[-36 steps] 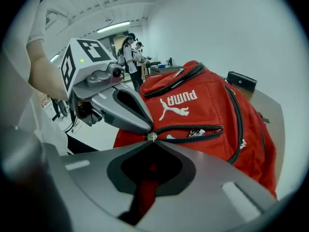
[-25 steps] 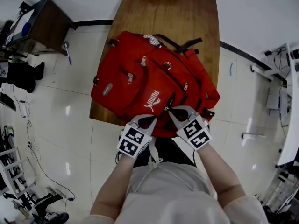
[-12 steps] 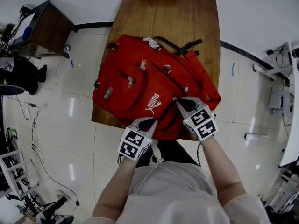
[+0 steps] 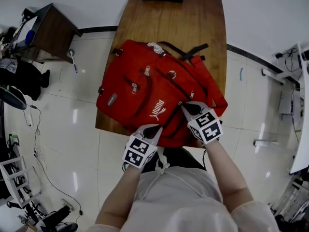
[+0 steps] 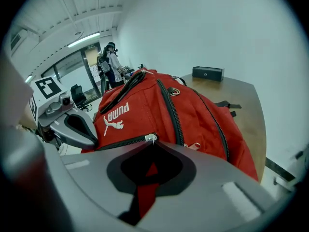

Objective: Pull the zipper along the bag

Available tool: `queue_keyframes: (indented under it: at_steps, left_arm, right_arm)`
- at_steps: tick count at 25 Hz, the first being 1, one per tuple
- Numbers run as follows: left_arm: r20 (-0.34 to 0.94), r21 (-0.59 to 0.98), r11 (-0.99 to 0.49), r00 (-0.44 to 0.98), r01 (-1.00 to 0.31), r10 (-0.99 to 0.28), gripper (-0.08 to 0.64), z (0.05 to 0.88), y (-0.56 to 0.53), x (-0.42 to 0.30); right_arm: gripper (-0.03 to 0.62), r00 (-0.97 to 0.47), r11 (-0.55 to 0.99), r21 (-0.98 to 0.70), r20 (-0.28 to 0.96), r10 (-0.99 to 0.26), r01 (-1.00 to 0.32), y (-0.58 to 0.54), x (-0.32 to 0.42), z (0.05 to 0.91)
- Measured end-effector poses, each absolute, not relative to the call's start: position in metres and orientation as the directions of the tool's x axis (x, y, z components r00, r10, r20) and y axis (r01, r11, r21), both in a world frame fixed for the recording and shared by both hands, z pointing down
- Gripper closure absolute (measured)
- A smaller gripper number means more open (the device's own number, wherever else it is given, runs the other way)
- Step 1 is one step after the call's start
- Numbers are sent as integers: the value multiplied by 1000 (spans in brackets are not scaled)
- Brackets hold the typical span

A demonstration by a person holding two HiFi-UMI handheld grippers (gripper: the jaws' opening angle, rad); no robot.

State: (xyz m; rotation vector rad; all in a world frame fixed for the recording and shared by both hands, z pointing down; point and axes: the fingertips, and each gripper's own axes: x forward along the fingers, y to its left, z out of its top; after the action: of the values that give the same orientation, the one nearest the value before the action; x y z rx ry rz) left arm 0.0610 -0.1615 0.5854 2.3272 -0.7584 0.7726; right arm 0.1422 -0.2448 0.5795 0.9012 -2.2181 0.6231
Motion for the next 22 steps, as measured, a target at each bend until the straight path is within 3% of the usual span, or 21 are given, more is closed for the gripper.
queue_keyframes:
  at_steps: [5,9,17,22]
  left_arm:
    - [656,283,-678,653,-679,-379,554,586,-162,58]
    - [635,254,-650,630,-717,-447,554,563,-172,57]
    - [310,223,-614,653,-757,-691,554,445,-209,59]
    - [216,174,-636,659,-752,-721,554,402,-196,60]
  right_arm:
    - [575,-561,664,-158,694,-452,-731,-240,147,564]
    - [582,-614,670,-167,600,-513,-723,-237,151,530]
    - [584,-705,717,-40,233,-670,-695,-224,146,412]
    - [585,-669,671,-5,88,-738,-741,-200,152,366]
